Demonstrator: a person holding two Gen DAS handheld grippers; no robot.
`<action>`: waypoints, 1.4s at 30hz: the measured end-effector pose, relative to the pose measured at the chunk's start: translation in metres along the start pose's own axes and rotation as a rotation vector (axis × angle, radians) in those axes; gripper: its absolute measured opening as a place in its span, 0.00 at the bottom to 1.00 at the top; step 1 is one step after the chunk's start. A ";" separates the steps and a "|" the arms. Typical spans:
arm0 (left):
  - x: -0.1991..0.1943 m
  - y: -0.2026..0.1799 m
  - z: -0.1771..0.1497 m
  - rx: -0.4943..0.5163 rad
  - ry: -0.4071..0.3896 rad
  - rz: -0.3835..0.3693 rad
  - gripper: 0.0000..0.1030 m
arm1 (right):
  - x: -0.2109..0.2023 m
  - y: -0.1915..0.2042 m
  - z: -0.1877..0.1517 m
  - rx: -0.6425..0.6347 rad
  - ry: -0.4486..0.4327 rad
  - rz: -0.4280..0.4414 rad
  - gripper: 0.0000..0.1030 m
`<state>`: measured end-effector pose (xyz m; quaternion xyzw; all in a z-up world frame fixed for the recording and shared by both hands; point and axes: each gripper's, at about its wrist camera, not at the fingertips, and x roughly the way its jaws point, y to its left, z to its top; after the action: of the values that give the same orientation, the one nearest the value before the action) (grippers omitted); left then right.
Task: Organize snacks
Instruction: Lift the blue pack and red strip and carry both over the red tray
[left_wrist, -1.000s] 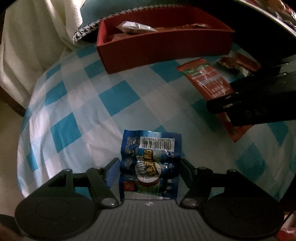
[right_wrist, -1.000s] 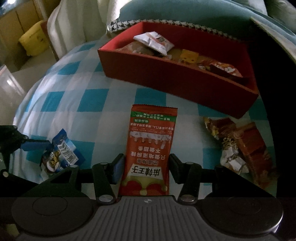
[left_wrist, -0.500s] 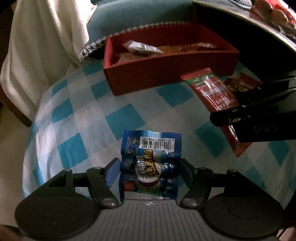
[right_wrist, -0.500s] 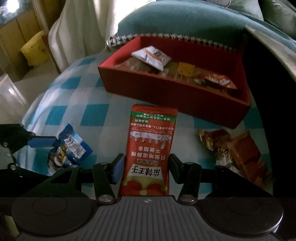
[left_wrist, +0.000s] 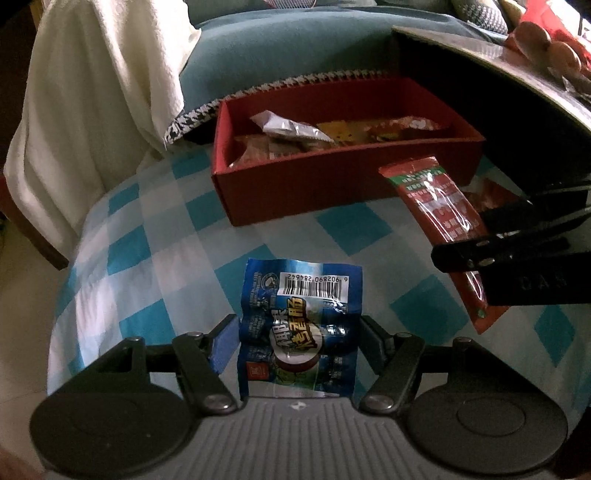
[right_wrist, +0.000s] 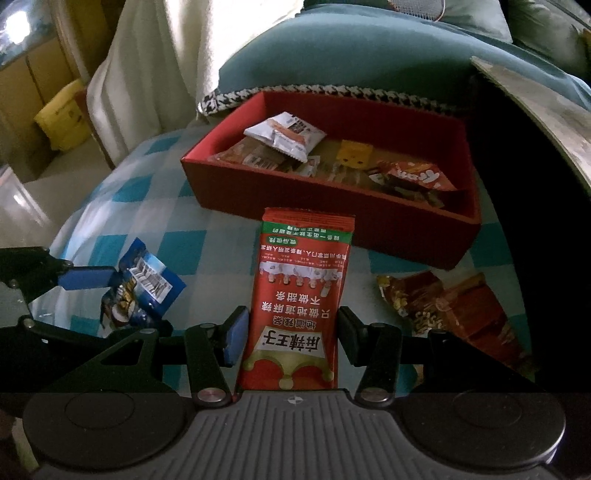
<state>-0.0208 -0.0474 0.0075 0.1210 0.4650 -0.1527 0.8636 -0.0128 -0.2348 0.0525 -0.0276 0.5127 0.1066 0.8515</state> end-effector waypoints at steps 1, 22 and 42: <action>0.000 0.000 0.001 -0.002 -0.004 0.000 0.61 | 0.000 -0.001 0.000 0.002 -0.003 -0.003 0.58; -0.008 0.003 0.030 -0.012 -0.120 0.022 0.61 | -0.016 -0.023 0.012 0.063 -0.080 -0.034 0.58; -0.002 0.003 0.080 -0.028 -0.210 0.009 0.61 | -0.021 -0.046 0.041 0.108 -0.148 -0.051 0.58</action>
<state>0.0405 -0.0728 0.0525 0.0942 0.3735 -0.1542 0.9099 0.0226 -0.2769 0.0875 0.0132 0.4525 0.0591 0.8897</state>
